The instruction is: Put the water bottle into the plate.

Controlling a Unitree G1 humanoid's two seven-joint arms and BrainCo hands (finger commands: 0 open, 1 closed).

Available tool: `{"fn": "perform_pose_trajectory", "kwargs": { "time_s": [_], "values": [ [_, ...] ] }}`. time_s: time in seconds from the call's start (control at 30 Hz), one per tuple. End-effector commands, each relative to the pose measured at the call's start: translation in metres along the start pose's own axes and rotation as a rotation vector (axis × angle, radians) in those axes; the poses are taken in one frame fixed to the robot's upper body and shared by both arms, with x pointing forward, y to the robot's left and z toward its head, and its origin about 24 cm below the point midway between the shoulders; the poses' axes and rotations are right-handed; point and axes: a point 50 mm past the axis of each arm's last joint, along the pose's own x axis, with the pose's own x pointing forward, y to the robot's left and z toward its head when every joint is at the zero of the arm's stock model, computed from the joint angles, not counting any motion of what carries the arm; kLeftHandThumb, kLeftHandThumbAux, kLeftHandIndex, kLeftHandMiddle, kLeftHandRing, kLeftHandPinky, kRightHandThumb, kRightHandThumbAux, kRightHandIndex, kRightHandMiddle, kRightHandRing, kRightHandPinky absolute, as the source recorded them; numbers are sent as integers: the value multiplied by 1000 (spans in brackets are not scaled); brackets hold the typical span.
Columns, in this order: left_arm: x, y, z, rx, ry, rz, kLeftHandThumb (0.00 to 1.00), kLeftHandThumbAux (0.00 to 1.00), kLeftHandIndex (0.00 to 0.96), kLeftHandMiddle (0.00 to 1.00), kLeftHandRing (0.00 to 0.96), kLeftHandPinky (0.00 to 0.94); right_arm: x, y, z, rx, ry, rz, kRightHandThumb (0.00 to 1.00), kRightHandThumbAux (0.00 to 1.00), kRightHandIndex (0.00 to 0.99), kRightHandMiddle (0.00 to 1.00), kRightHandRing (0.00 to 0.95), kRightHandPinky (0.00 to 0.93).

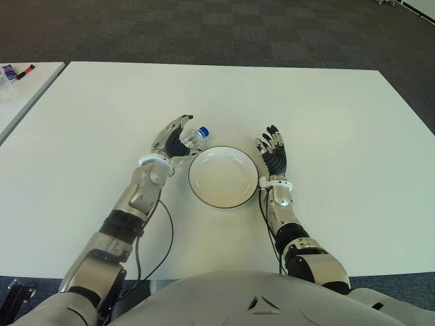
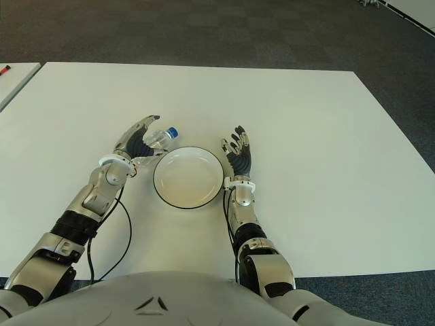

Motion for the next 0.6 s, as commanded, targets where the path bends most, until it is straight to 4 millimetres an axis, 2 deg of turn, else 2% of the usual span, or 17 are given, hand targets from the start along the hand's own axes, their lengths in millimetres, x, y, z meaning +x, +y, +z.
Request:
{"fn": "perform_pose_trajectory", "kwargs": {
  "time_s": [0.03, 0.6],
  "values": [
    [-2, 1, -3, 13, 10, 2, 0, 790, 0, 0, 0, 0, -22, 3, -28, 17, 158, -17, 33, 700, 73, 114, 123, 160],
    [-2, 1, -2, 11, 12, 6, 0, 804, 0, 0, 0, 4, -22, 3, -28, 22, 159, -17, 28, 694, 69, 110, 120, 160]
  ]
}}
